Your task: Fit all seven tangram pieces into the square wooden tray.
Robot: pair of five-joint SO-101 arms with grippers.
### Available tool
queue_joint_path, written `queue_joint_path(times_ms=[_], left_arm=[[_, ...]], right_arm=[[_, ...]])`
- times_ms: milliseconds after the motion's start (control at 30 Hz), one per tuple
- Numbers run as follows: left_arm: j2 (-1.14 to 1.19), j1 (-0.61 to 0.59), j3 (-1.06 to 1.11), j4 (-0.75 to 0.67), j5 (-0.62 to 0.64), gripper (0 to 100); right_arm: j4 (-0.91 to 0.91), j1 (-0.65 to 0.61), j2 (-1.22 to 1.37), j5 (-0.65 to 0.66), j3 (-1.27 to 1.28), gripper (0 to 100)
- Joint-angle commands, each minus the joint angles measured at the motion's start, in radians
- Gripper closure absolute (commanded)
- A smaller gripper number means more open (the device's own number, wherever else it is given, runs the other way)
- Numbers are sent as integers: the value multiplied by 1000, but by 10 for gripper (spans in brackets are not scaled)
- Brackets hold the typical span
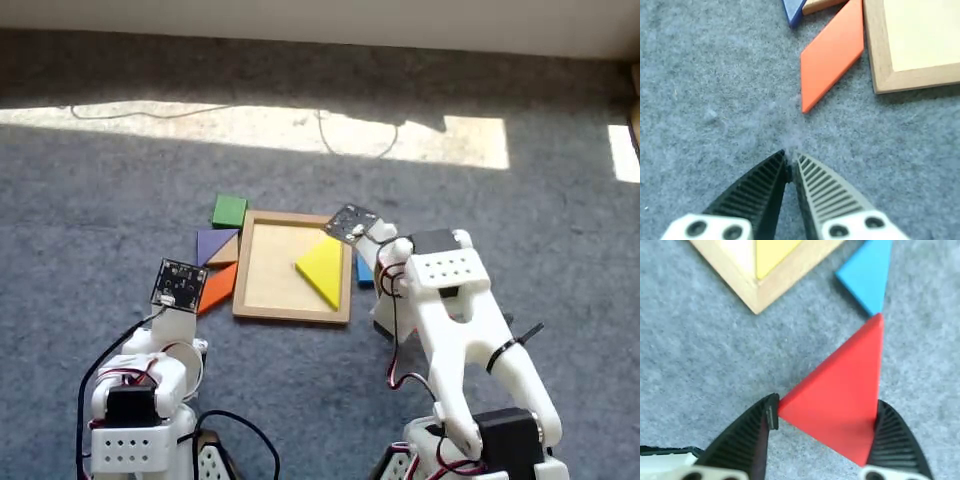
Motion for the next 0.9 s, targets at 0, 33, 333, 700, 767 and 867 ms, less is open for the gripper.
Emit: queue_joint_path(times_ms=[0,33,333,700,767,867], left_arm=[[-35,-5,19,3,-6,993],[-35,-5,19,3,-6,993],[-35,-5,19,3,-6,993],[-35,-5,19,3,-6,993],[-35,-5,19,3,-6,993],[-35,-5,19,3,-6,993]], right_arm=[[-44,-84,-73,3,-70,819],[-61,-102,-73,3,-81,819],[-378,-285,-70,-81,-127,819],[-791,-369,206,-81,-134,819],[-820,-371,248,-81,-162,819],[-822,-371,305,-81,-220,818]])
